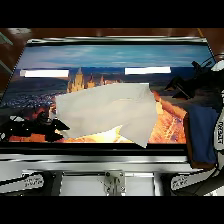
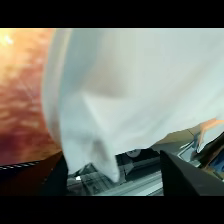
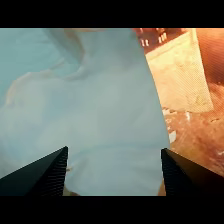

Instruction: Fold the shirts.

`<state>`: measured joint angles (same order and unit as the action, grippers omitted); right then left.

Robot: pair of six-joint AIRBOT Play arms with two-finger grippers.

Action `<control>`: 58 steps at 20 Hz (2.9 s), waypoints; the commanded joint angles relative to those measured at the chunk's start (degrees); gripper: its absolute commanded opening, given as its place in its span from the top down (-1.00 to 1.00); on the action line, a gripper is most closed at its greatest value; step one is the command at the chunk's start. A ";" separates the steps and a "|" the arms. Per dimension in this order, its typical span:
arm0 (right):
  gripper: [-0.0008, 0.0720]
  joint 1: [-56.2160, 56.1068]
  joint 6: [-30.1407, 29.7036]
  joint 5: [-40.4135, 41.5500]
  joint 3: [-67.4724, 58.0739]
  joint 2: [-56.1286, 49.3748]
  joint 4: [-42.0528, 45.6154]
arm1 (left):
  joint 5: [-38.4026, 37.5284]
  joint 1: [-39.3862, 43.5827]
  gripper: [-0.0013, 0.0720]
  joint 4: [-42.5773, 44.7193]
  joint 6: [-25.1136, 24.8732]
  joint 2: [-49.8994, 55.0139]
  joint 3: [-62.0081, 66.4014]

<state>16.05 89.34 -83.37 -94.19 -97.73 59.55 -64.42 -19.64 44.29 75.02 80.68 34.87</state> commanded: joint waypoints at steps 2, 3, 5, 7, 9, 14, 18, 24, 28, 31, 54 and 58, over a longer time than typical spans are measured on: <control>-0.91 -0.22 0.22 -0.83 0.33 -0.09 3.28 | 3.43 3.96 0.49 -3.30 0.31 1.90 -0.39; -0.91 -0.22 0.37 -1.73 1.22 -0.09 4.98 | 3.30 3.82 0.68 -4.04 -0.92 1.55 -0.07; -0.91 -0.20 -0.20 -3.06 5.31 -0.09 5.79 | 3.19 3.82 0.86 -4.24 -2.12 -0.13 0.83; -0.91 -0.20 -2.75 -2.14 10.49 -0.09 3.19 | 3.28 3.56 0.87 -4.20 -2.64 -2.67 1.70; -0.91 -0.22 -3.32 0.96 15.21 -0.09 1.09 | 3.41 3.48 0.87 -4.20 -3.69 -5.60 2.12; -0.91 -0.22 -3.48 8.00 23.34 -0.15 -1.18 | 3.65 3.48 0.87 -4.20 -4.39 -10.71 2.51; -0.91 -3.80 -3.69 11.89 25.40 -1.97 -1.05 | 3.82 3.48 0.87 -4.26 -4.94 -12.94 2.89; 0.79 -8.87 -5.57 19.76 24.11 -0.92 -5.20 | 3.87 2.47 0.87 -4.02 -5.66 -15.30 7.04; 0.79 -8.48 -19.69 19.10 14.71 12.02 -8.63 | 4.09 1.92 0.87 -3.56 -12.96 -22.27 24.74; 0.79 -8.48 -21.09 26.69 2.47 27.26 -7.58 | 7.39 1.92 0.87 -3.08 -13.29 -27.69 47.84; 0.79 -8.48 0.66 -12.37 -8.59 45.53 29.31 | -21.55 1.92 0.87 20.63 5.84 -35.47 61.09; 0.79 -8.55 0.66 -6.78 2.40 32.28 26.82 | -18.97 1.92 0.87 24.35 5.79 -28.41 45.70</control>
<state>7.49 89.86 -91.26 -97.71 -57.19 86.94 -84.82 -17.65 65.60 80.82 48.10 90.41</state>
